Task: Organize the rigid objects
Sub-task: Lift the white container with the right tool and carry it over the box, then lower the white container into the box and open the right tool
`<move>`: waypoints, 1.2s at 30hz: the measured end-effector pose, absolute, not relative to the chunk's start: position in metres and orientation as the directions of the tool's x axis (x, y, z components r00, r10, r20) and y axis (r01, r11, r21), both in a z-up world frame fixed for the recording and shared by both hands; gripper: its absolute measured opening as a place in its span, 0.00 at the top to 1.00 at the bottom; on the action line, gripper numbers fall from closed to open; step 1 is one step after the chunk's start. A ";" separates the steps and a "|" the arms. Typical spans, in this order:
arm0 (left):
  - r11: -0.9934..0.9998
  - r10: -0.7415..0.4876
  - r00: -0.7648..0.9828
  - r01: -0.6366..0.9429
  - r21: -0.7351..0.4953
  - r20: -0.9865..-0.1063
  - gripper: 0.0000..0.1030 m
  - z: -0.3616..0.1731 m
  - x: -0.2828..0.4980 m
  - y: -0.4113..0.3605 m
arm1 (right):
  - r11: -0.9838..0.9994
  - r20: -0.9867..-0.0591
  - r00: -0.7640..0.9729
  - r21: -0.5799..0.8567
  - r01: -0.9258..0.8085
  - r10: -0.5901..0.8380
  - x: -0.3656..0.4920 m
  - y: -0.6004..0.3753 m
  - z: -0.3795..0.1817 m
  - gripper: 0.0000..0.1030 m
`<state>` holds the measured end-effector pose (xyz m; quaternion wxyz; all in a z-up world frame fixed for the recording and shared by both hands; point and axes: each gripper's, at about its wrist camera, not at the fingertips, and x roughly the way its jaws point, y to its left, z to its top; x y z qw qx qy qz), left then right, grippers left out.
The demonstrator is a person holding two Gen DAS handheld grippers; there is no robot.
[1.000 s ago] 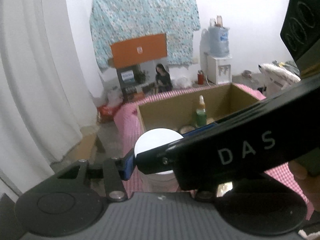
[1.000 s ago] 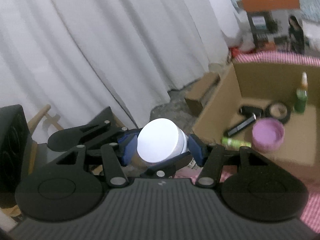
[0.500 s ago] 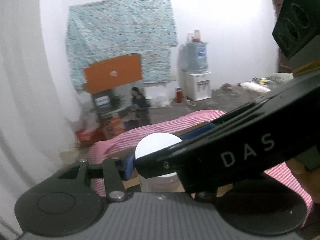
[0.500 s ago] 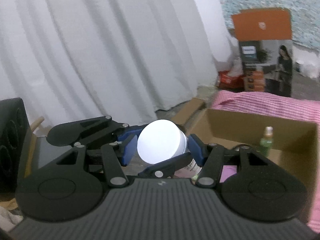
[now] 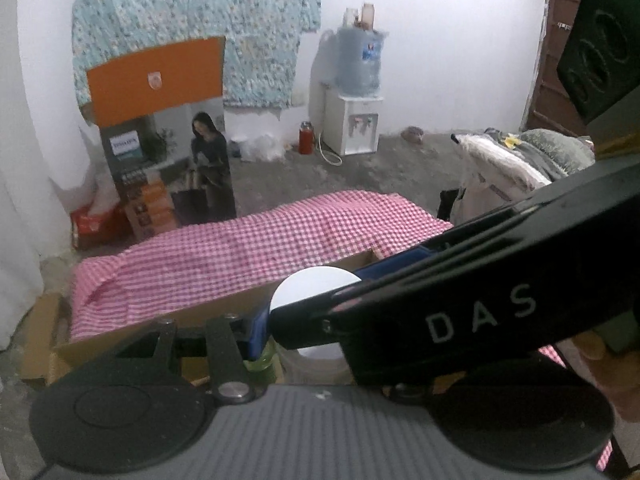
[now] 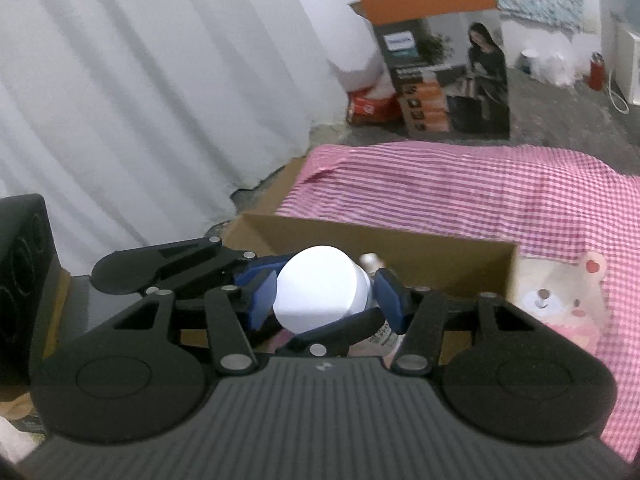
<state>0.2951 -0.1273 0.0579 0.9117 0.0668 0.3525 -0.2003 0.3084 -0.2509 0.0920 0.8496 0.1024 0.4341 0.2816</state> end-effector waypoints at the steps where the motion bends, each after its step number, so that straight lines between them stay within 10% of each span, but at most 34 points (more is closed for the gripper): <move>1: 0.910 -0.318 0.665 0.414 -0.021 -0.676 0.48 0.053 0.301 -0.131 | 0.823 -0.685 0.461 0.419 -0.385 0.564 0.316 -0.255 0.086 0.49; 21: 0.911 -0.251 0.600 0.412 0.025 -0.759 0.46 0.008 0.342 -0.157 | 0.836 -0.722 0.433 0.399 -0.376 0.539 0.369 -0.264 0.023 0.47; 36: 0.910 -0.275 0.673 0.414 0.041 -0.686 0.13 0.075 0.261 -0.118 | 0.844 -0.564 0.628 0.377 -0.381 0.536 0.285 -0.282 0.104 0.33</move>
